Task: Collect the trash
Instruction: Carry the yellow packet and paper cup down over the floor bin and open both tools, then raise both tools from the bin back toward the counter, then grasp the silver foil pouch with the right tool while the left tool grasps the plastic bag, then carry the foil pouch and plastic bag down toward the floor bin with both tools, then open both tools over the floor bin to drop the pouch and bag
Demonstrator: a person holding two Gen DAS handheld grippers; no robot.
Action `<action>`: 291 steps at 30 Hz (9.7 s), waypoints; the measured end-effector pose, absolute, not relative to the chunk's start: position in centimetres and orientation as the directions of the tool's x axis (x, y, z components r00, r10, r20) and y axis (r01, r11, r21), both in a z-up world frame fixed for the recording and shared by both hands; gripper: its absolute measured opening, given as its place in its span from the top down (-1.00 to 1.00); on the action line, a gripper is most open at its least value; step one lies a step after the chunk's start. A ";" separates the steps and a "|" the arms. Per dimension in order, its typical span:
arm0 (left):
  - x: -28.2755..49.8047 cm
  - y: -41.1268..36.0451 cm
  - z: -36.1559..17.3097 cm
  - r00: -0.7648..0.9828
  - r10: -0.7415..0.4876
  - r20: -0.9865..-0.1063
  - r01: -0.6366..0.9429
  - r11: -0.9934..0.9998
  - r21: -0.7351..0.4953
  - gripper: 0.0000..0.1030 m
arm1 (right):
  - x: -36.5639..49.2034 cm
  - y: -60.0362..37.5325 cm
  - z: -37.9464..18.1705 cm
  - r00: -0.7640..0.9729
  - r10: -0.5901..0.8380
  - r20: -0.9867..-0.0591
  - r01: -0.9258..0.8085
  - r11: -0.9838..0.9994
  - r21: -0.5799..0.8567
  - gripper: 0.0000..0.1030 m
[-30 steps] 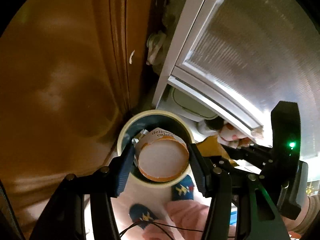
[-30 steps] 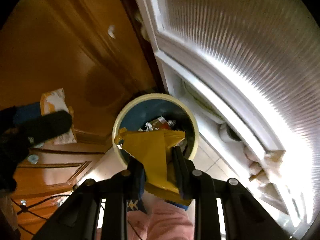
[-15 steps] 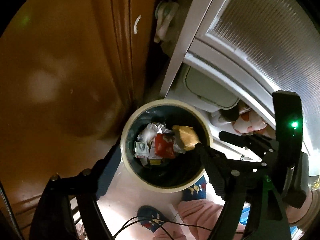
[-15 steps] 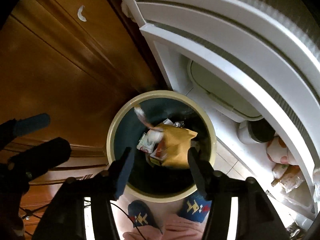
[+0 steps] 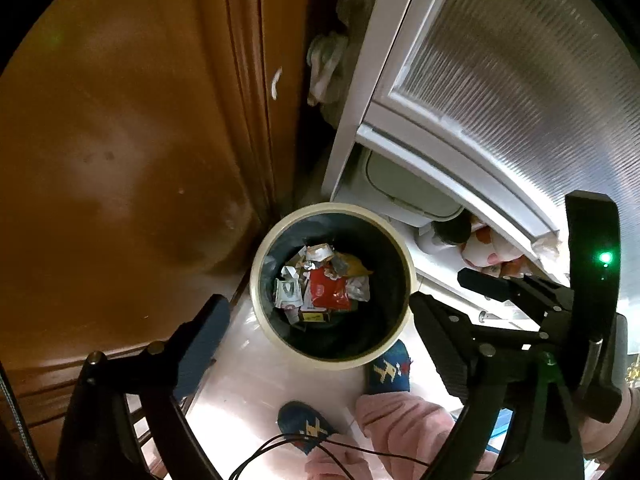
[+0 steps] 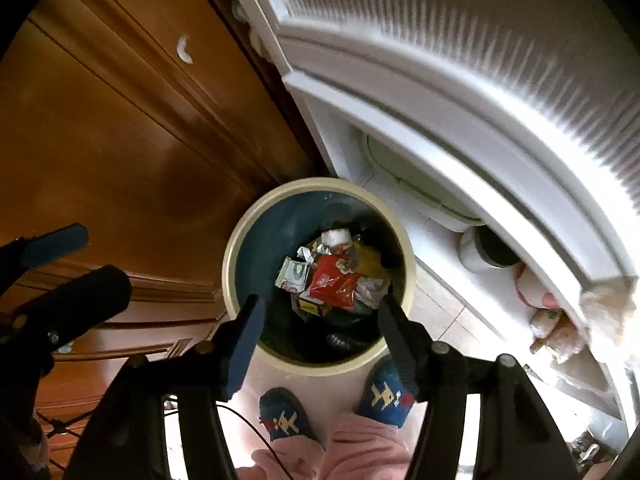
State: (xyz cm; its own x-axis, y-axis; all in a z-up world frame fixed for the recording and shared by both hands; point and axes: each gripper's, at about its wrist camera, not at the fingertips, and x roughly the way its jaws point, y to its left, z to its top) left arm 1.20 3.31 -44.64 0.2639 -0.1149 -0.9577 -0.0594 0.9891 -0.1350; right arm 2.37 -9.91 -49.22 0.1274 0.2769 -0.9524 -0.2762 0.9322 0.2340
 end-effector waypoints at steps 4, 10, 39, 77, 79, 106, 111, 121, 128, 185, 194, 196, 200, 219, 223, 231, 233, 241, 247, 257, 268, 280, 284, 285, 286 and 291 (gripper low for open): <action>0.8 3.2 -42.1 0.269 -0.101 -0.958 -0.055 0.991 -0.120 -0.89 | 2.0 -10.1 -46.9 0.141 0.270 -0.953 -0.276 0.935 0.224 -0.21; 0.4 3.2 -38.9 0.263 -0.079 -0.962 -0.060 0.993 -0.097 -0.92 | 1.8 -10.6 -43.6 0.158 0.247 -0.956 -0.269 0.942 0.199 -0.34; -3.5 0.6 -16.2 0.379 -0.141 -0.915 0.132 0.986 -0.098 -0.92 | -2.7 -12.0 -21.1 0.267 0.191 -0.944 -0.335 0.938 0.095 -0.34; 12.6 2.5 3.8 0.687 -0.040 -0.725 0.024 0.999 -0.032 -0.92 | 13.9 -16.2 0.1 0.697 0.206 -0.687 -0.308 0.951 -0.028 -0.13; 15.5 2.5 3.3 0.669 -0.042 -0.743 0.005 0.999 -0.052 -0.92 | 16.6 -16.9 -0.5 0.688 0.217 -0.693 -0.319 0.948 -0.021 -0.13; 36.5 2.6 -6.9 0.525 -0.035 -0.850 -0.112 0.988 -0.110 -0.92 | 38.5 -14.1 -9.6 0.715 0.172 -0.677 -0.380 0.909 -0.170 -0.12; 38.1 3.1 -7.9 0.511 -0.040 -0.859 -0.131 0.984 -0.124 -0.92 | 39.5 -13.7 -10.1 0.710 0.199 -0.675 -0.420 0.889 -0.180 0.59; 41.2 3.9 -10.2 0.490 -0.062 -0.870 -0.179 0.969 -0.170 -0.92 | 38.9 -16.4 -9.4 0.736 0.207 -0.645 -0.360 0.926 -0.113 0.77; 44.1 3.2 -12.9 0.446 -0.064 -0.893 -0.195 0.967 -0.167 -0.73 | 37.5 -17.7 -9.4 0.742 0.199 -0.640 -0.339 0.935 -0.103 0.78; -1.2 7.5 -4.2 0.644 -0.128 -0.755 -0.016 0.983 -0.180 0.29 | 4.0 -8.9 -1.1 0.705 0.188 -0.684 -0.355 0.928 -0.111 0.86; -5.4 8.2 -5.6 0.624 -0.154 -0.766 0.011 0.982 -0.188 0.29 | -1.2 -7.4 -3.9 0.656 0.129 -0.744 -0.349 0.925 -0.147 0.86; -6.1 8.1 -6.0 0.620 -0.149 -0.770 0.008 0.983 -0.184 0.29 | -2.0 -7.1 -4.5 0.646 0.117 -0.754 -0.355 0.921 -0.161 0.86; -7.1 7.6 -7.0 0.615 -0.127 -0.778 -0.004 0.987 -0.163 0.29 | -3.2 -6.7 -5.9 0.627 0.099 -0.773 -0.381 0.904 -0.194 0.86; -8.2 3.0 -21.0 0.460 -0.120 -0.880 -0.145 0.967 -0.208 0.29 | -3.6 -9.4 -18.5 0.450 0.081 -0.889 -0.498 0.850 -0.175 0.86; -8.0 2.5 -25.6 0.410 -0.141 -0.901 -0.168 0.960 -0.226 0.28 | -3.3 -10.3 -22.0 0.422 0.068 -0.904 -0.487 0.858 -0.162 0.86; -5.2 3.0 -35.7 0.301 -0.184 -0.936 -0.210 0.944 -0.253 0.28 | -2.2 -11.4 -30.1 0.369 0.035 -0.929 -0.420 0.898 -0.133 0.86; -4.1 3.2 -37.8 0.292 -0.186 -0.938 -0.209 0.945 -0.253 0.27 | -1.9 -11.6 -31.9 0.370 0.026 -0.929 -0.405 0.904 -0.136 0.86; 0.5 3.1 -45.1 0.254 -0.173 -0.951 -0.185 0.957 -0.224 0.22 | -0.9 -12.4 -38.9 0.335 -0.007 -0.942 -0.336 0.933 -0.126 0.85; 2.0 3.3 -48.5 0.221 -0.188 -0.957 -0.183 0.956 -0.230 0.10 | 0.4 -12.2 -42.3 0.313 -0.023 -0.949 -0.308 0.943 -0.124 0.85; 2.4 3.6 -51.2 0.170 -0.161 -0.972 -0.182 0.965 -0.191 -0.75 | 1.6 -11.6 -46.2 0.276 -0.031 -0.961 -0.309 0.943 -0.120 0.84; 1.8 4.6 -51.8 0.157 -0.117 -0.981 -0.198 0.969 -0.147 -0.88 | 3.4 -9.7 -49.6 0.234 -0.016 -0.972 -0.348 0.932 -0.099 0.81; 1.0 5.4 -51.6 0.166 -0.092 -0.982 -0.207 0.970 -0.126 -0.88 | 4.4 -7.9 -52.8 0.163 0.065 -0.984 -0.356 0.935 0.003 -0.10; 1.1 5.4 -51.5 0.175 -0.092 -0.980 -0.205 0.970 -0.127 -0.88 | 3.4 -7.7 -53.4 0.170 0.065 -0.983 -0.358 0.934 0.000 -0.12; 1.2 5.3 -51.6 0.176 -0.092 -0.980 -0.204 0.970 -0.128 -0.88 | 3.4 -7.9 -53.5 0.169 0.063 -0.984 -0.357 0.934 -0.001 -0.12; 1.2 5.2 -51.5 0.176 -0.093 -0.980 -0.202 0.971 -0.128 -0.88 | 3.2 -8.0 -53.6 0.166 0.059 -0.984 -0.350 0.937 -0.003 -0.12; 1.4 4.5 -50.9 0.176 -0.098 -0.980 -0.185 0.974 -0.131 -0.88 | 3.2 -9.0 -53.6 0.153 0.061 -0.986 -0.305 0.952 0.012 -0.12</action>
State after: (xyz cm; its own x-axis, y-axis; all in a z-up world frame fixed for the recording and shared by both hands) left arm 1.42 4.50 -50.90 0.1755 -0.0980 -0.9796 -0.1849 0.9740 -0.1306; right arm 3.17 -8.95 -53.65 0.1530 0.0613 -0.9863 -0.3050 0.9523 0.0118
